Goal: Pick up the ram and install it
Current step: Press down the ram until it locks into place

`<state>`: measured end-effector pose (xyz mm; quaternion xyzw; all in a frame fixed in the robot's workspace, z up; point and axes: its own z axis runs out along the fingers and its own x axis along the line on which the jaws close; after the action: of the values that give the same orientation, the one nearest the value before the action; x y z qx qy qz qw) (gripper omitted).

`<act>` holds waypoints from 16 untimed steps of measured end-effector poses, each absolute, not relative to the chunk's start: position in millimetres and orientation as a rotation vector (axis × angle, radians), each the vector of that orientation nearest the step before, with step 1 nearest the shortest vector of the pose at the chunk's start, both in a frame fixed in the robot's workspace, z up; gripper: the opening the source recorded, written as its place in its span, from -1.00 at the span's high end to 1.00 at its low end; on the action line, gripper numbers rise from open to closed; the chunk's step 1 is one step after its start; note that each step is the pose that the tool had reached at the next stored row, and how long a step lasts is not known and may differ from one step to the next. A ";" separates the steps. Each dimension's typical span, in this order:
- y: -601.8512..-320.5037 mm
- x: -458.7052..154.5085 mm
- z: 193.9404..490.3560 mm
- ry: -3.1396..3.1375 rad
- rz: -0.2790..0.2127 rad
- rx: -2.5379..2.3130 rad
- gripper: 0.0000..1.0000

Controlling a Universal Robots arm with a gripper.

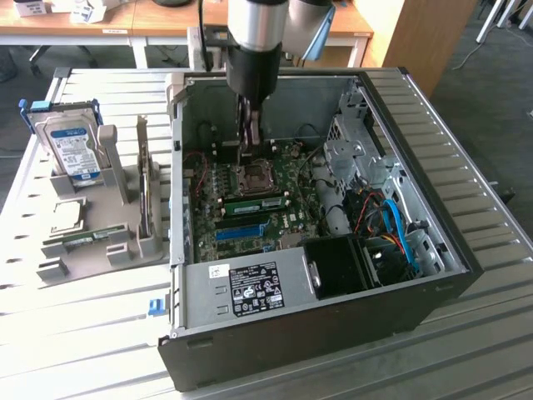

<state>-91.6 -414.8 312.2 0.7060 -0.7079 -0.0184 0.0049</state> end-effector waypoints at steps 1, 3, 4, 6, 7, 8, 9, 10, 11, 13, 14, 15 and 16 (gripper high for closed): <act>-414.8 -91.6 314.9 -2.217 -0.057 2.211 0.79; -414.8 -91.5 320.2 -2.217 -0.057 2.211 0.79; -414.8 -91.5 322.6 -2.217 -0.057 2.211 0.79; -414.8 -91.5 325.5 -2.217 -0.056 2.211 0.79; -414.8 -91.5 325.5 -2.216 -0.056 2.211 0.79; -414.8 -91.5 325.5 -2.216 -0.056 2.211 0.79; -414.8 -91.5 325.5 -2.216 -0.056 2.211 0.79; -414.8 -91.5 325.5 -2.216 -0.055 2.210 0.79; -414.8 -91.4 325.6 -2.216 -0.055 2.210 0.79; -414.8 -88.8 325.6 -2.216 -0.055 2.210 0.79; -414.8 -86.6 325.6 -2.216 -0.055 2.210 0.79; -414.8 -84.2 325.5 -2.216 -0.055 2.210 0.79; -414.8 -81.8 325.6 -2.216 -0.055 2.210 0.79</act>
<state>-81.8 -414.8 325.6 0.7060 -0.7080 -0.0177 0.0056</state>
